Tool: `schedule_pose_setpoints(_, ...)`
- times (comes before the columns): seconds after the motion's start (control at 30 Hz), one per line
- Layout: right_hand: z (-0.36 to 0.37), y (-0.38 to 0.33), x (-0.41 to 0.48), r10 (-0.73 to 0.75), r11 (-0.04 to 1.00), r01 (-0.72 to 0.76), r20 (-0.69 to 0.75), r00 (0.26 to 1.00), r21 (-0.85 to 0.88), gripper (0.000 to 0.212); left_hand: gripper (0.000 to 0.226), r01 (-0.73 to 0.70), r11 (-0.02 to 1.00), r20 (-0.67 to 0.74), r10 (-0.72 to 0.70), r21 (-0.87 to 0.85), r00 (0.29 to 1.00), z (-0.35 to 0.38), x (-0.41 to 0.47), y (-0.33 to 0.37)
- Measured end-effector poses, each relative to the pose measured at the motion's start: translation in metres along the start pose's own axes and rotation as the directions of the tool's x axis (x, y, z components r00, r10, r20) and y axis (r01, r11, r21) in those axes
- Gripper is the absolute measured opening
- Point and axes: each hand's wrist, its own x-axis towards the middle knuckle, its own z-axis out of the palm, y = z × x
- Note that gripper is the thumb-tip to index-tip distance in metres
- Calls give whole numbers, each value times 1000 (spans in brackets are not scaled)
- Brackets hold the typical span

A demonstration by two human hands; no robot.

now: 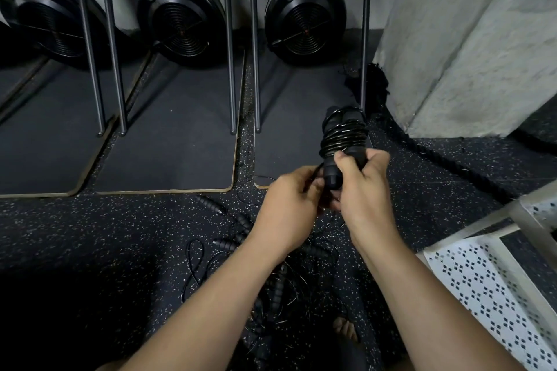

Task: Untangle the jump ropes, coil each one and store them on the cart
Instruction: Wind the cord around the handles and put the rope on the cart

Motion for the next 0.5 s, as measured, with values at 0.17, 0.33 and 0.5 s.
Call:
schedule_pose_setpoints(0.17, 4, 0, -2, -40, 999, 40, -55, 998, -7, 30, 21, 19, 999, 52, -20, 35, 998, 2, 2, -3)
schedule_pose_setpoints(0.33, 8, 3, -4, -33, 999, 34, -105, 994, 14, 34, 16, 19, 993, 131, -34, 116, 991, 3, -3, 5)
schedule_pose_setpoints(0.5, 6, 5, -4, -144, 990, 144, -21, 989, -13, 28, 8, 129, 974, 149, -102, -185, 984, 7, -1, 3)
